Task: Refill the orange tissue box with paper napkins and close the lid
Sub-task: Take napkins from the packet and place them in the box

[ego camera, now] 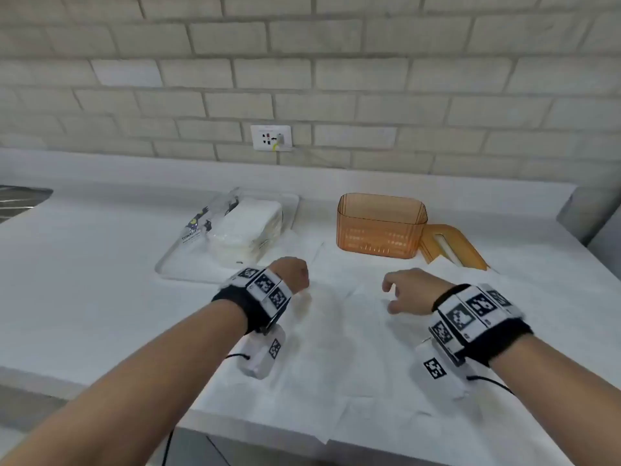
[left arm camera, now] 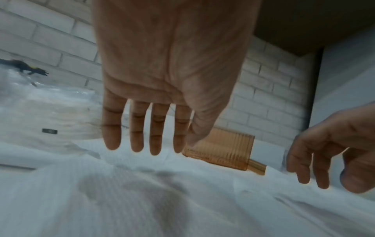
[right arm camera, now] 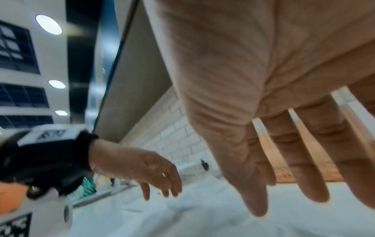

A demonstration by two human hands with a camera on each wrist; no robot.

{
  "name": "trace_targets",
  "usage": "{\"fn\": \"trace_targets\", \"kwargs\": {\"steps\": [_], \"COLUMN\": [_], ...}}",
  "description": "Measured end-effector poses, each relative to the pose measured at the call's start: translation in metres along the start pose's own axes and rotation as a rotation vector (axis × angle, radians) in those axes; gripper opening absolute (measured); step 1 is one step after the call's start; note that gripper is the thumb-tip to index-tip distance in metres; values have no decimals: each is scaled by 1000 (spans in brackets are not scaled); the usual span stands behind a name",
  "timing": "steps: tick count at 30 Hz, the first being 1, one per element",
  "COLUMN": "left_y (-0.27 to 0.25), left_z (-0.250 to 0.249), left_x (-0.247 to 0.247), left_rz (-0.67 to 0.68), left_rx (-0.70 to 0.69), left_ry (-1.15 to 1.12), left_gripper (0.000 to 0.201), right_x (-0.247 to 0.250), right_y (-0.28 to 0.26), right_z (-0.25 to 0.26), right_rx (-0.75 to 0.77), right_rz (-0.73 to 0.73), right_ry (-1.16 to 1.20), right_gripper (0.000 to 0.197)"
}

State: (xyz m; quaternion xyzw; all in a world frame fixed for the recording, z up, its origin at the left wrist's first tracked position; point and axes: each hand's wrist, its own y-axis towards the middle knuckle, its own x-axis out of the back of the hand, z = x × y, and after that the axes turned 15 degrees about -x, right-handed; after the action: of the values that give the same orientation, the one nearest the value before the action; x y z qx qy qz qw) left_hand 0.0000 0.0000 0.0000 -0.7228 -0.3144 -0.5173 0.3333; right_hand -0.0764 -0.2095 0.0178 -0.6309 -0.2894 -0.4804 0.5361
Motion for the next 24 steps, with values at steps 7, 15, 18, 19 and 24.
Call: {"fn": "trace_targets", "kwargs": {"steps": [7,15,18,19,24], "left_y": [48,67,69,70,70], "left_z": [-22,-36,-44,-46,-45], "left_x": [-25,-50,-49,-49,-40], "left_rz": [71,41,-7,-19,-32], "left_rx": [-55,7,25,31,26], "left_ry": [80,172,194,189,209], "left_gripper": [45,48,36,34,32], "right_x": [-18,-47,-53,-53,-54], "right_y": [-1,-10,-9,-8,-4], "right_z": [-20,-14,-11,-12,-20], "right_rx": [-242,-324,-354,-372,-449], "right_rz": [-2,-53,-83,-74,-35], "right_ry": [-52,57,103,130,229], "right_gripper": [38,71,69,67,63]}}
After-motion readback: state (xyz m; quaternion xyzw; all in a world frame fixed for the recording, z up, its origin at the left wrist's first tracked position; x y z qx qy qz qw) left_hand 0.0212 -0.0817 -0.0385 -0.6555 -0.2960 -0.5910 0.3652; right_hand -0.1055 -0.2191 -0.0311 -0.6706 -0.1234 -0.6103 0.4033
